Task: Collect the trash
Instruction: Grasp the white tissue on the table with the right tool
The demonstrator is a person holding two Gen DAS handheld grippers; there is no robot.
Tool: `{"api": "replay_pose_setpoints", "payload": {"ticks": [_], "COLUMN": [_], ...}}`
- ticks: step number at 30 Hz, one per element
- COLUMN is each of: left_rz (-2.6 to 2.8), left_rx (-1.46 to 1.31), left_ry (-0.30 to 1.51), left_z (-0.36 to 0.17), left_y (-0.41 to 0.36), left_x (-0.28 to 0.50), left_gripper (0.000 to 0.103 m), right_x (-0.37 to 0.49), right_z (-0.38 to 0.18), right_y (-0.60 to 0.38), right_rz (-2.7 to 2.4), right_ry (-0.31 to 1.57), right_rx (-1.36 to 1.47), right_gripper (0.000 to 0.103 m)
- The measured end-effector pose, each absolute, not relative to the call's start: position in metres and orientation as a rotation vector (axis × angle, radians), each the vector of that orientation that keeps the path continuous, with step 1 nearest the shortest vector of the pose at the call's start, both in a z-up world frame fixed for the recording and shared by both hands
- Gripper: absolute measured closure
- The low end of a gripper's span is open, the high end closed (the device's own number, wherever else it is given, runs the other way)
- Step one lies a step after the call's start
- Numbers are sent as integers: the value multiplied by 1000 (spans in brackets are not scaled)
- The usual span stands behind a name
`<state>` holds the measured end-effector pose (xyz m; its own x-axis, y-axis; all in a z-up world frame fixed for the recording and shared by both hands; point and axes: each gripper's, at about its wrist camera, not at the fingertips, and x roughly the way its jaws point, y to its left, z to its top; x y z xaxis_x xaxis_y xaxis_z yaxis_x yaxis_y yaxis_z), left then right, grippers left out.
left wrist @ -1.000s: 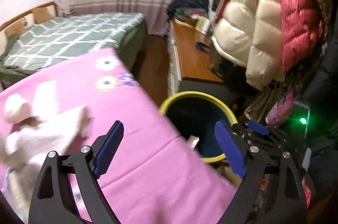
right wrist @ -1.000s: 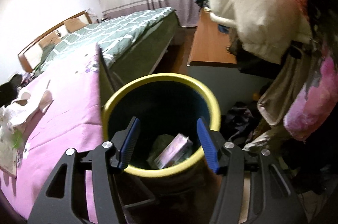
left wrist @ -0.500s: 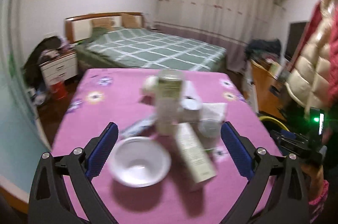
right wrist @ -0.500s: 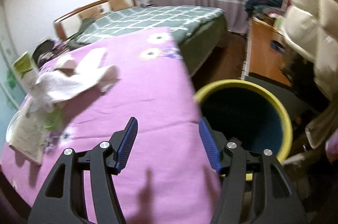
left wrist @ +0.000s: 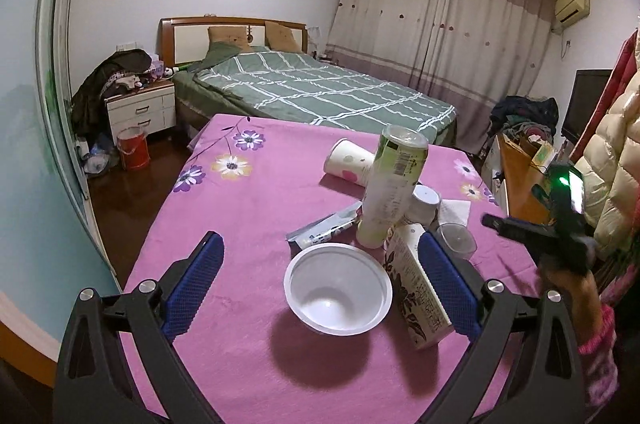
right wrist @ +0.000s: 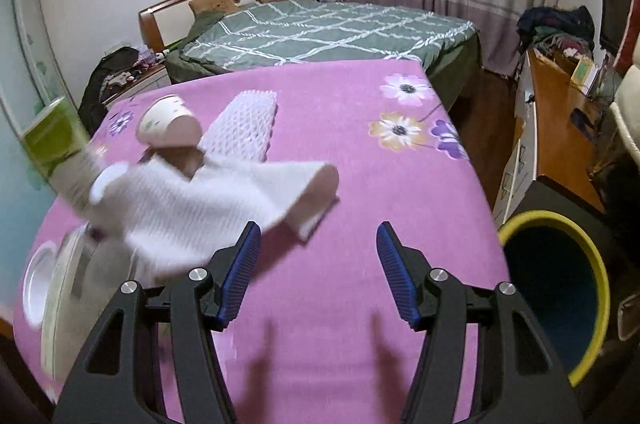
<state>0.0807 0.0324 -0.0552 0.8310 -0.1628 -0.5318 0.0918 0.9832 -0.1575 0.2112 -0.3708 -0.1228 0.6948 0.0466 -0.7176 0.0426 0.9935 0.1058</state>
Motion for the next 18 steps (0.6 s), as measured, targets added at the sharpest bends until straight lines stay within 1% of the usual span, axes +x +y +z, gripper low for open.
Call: {"api": "replay_pose_setpoints", "payload": {"ticks": [6, 9, 11, 13, 14, 15, 16, 18], "left_rz": [-137, -137, -137, -137, -139, -140, -141, -143], "left_rx": [-122, -116, -119, -128, -133, -136, -136, -134], "left_ry": [589, 591, 594, 601, 605, 607, 609, 612], "left_z": [-57, -57, -58, -60, -61, -62, -63, -64], "left_y": [23, 22, 22, 23, 22, 23, 22, 21], "left_x": [86, 87, 89, 91, 92, 93, 93, 93], "left_gripper": [7, 7, 7, 7, 7, 7, 7, 7], "right_x": [266, 279, 282, 280, 279, 277, 274, 266], "right_z": [-139, -150, -155, -157, -156, -155, -153, -148], "right_y": [-375, -376, -372, -368, -368, -368, -368, -368], "right_rz": [-16, -2, 19, 42, 43, 50, 56, 60], "right_ry": [876, 916, 935, 941, 934, 925, 914, 888], "right_rx": [174, 202, 202, 190, 182, 175, 177, 174], "right_gripper": [45, 45, 53, 73, 80, 92, 95, 97]}}
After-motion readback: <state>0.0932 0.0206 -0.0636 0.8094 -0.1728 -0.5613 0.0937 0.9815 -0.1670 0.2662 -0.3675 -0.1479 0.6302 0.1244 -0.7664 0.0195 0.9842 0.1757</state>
